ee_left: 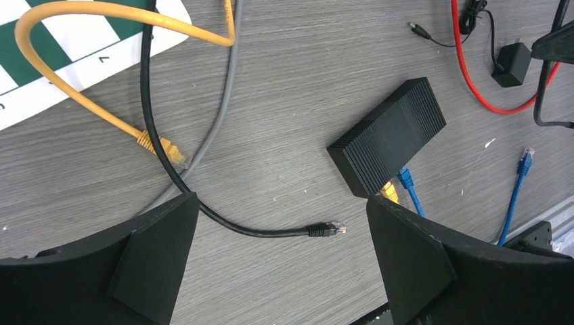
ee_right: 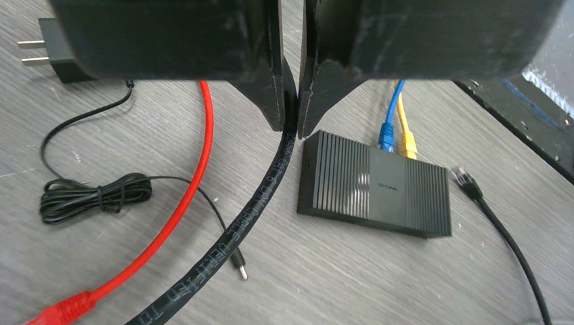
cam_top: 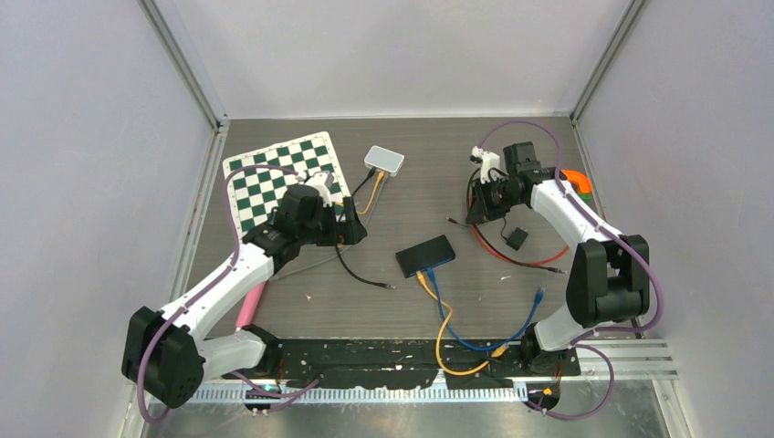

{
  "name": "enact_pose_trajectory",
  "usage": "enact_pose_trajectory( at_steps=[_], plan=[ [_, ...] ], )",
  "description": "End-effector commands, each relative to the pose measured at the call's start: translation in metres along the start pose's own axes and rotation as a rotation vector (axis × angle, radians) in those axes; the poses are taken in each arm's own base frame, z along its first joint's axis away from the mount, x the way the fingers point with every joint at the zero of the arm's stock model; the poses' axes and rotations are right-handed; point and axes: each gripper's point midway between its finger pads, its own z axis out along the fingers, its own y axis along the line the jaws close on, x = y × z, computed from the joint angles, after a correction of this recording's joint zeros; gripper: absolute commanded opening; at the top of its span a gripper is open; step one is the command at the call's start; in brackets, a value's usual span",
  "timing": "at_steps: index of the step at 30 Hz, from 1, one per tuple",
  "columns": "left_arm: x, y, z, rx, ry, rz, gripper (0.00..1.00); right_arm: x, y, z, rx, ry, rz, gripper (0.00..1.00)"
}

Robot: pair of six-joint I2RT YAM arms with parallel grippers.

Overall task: Pull the plug from the switch port
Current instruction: Place the connector at the center of the board.

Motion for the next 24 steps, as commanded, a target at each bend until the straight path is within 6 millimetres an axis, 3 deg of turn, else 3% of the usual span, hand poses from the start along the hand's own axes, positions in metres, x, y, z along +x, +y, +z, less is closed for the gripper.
enact_pose_trajectory(
  at_steps=[1,8,11,14,18,20,24],
  plan=[
    [-0.026,-0.019,-0.003,0.069,-0.06,0.031,1.0,0.014,-0.003,0.002,-0.029,0.078,-0.057,0.14],
    [-0.024,-0.02,-0.002,0.073,-0.045,0.033,1.0,0.026,-0.018,0.013,-0.017,0.185,-0.006,0.18],
    [-0.022,-0.02,-0.001,0.076,-0.038,0.032,1.0,0.033,-0.025,0.015,0.011,0.23,0.009,0.27],
    [-0.02,-0.019,-0.001,0.076,-0.033,0.031,1.0,0.034,-0.032,0.013,0.06,0.239,0.01,0.34],
    [-0.018,-0.019,-0.001,0.077,-0.027,0.029,1.0,0.024,-0.046,0.003,0.172,0.203,0.023,0.36],
    [-0.018,-0.02,-0.001,0.08,-0.025,0.029,1.0,0.015,-0.041,-0.003,0.178,0.146,0.031,0.36],
    [-0.017,-0.019,0.0,0.078,-0.02,0.026,0.99,-0.003,-0.013,-0.013,0.099,-0.032,0.07,0.35]
  ],
)
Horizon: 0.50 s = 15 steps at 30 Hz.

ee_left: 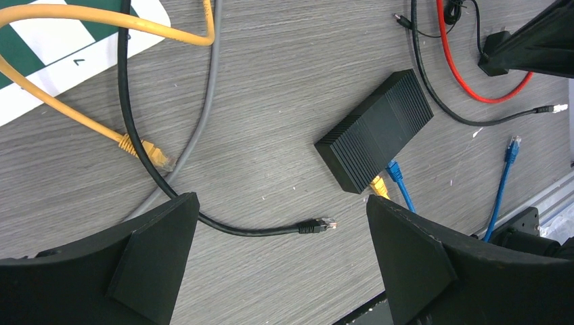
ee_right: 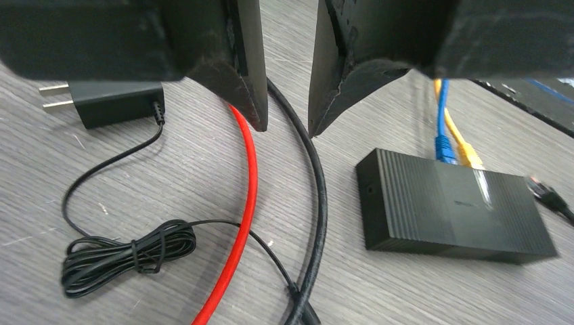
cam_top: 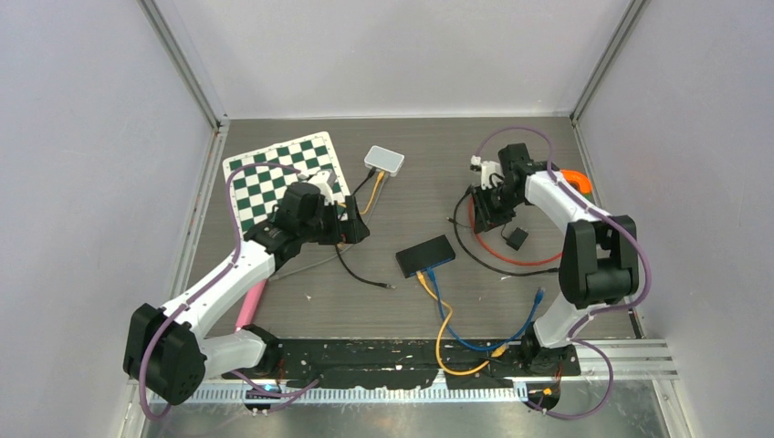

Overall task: Pull the plug from the switch port
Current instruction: Place the connector at the center of the board.

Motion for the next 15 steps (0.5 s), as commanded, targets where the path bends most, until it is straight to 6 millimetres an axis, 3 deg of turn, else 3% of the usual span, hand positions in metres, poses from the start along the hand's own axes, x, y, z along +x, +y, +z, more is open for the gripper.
enact_pose_trajectory(
  at_steps=[1,2,7,12,15],
  plan=[
    [-0.016,-0.011,-0.002,0.04,-0.041,0.02,0.99,-0.026,0.027,-0.033,-0.05,-0.252,0.064,0.35],
    [-0.015,-0.01,-0.001,0.039,-0.038,0.017,0.99,-0.033,0.034,-0.033,-0.086,-0.292,0.057,0.35],
    [-0.012,-0.015,0.001,0.065,-0.019,0.008,0.99,-0.022,0.051,-0.009,-0.069,-0.276,0.084,0.41],
    [-0.011,-0.016,0.001,0.071,-0.012,0.005,0.98,-0.019,0.046,0.024,0.038,-0.241,0.131,0.41],
    [-0.01,-0.014,-0.002,0.064,-0.02,0.003,0.98,-0.021,0.04,0.033,0.074,-0.277,0.157,0.41]
  ],
)
